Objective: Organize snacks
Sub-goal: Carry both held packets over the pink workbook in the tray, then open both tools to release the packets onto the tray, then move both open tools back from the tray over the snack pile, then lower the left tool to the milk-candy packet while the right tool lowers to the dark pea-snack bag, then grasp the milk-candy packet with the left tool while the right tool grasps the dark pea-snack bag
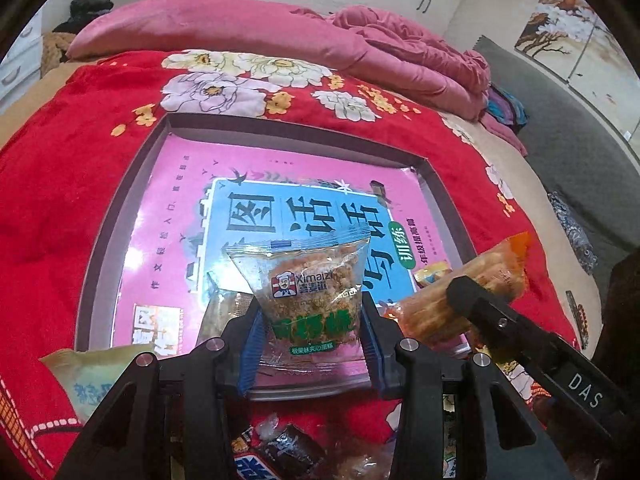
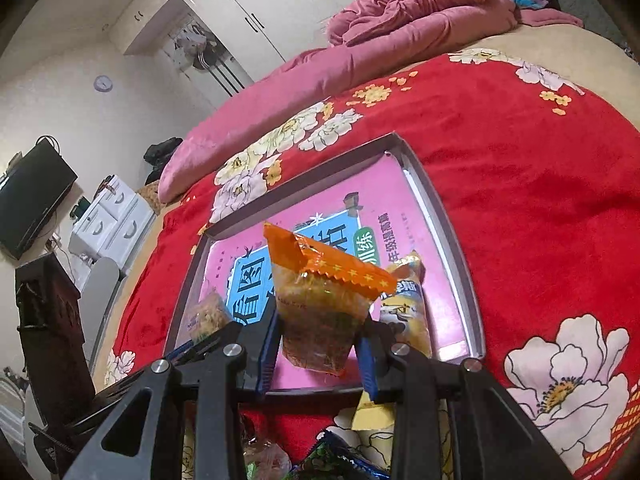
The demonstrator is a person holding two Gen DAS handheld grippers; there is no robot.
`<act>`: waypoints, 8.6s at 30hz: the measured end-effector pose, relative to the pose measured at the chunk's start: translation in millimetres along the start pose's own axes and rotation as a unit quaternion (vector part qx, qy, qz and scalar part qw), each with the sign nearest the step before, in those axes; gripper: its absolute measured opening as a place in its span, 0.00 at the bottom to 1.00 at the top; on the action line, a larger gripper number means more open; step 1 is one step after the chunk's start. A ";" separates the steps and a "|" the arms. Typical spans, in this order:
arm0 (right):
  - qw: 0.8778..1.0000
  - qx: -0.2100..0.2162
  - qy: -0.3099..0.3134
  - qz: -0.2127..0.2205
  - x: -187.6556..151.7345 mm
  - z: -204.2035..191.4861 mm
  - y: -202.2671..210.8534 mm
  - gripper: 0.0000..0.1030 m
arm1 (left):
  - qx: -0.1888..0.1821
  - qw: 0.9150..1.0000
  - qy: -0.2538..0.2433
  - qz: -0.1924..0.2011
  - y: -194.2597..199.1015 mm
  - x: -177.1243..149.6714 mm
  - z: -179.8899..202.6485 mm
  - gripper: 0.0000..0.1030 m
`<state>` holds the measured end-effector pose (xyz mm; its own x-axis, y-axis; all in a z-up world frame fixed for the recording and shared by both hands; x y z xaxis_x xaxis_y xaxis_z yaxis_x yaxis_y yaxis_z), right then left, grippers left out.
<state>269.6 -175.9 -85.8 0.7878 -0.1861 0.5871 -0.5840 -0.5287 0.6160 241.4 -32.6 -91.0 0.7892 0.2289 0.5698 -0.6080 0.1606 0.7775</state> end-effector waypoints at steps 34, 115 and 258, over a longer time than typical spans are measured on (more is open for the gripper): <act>1.000 -0.015 0.007 -0.012 -2.4 1.7 -8.4 0.37 | 0.025 1.000 -0.001 -0.014 -15.1 -1.2 -8.7 0.44; 0.997 -0.030 0.066 0.034 5.9 -9.7 27.7 0.64 | 0.000 0.999 -0.013 0.047 45.1 -4.2 -11.2 0.76; 0.988 -0.077 0.117 -0.062 -71.4 -11.6 26.1 0.39 | 0.098 0.978 0.160 -0.091 34.6 -73.2 -117.3 0.53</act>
<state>195.8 -166.8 -105.5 0.7985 0.0779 0.5969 -0.5235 -0.3996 0.7525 152.5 68.9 -136.9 0.7962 0.5072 0.3299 -0.4073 0.0462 0.9121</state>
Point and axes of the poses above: each gripper's, at about its wrist camera, not at the fingertips, and y roughly against the way its jaws point, z to its right, x to its top, the point moved 8 cm from there along -y, roughly the way its jaws point, and after that the axes turned 3 degrees about x, right-handed, at the moved point
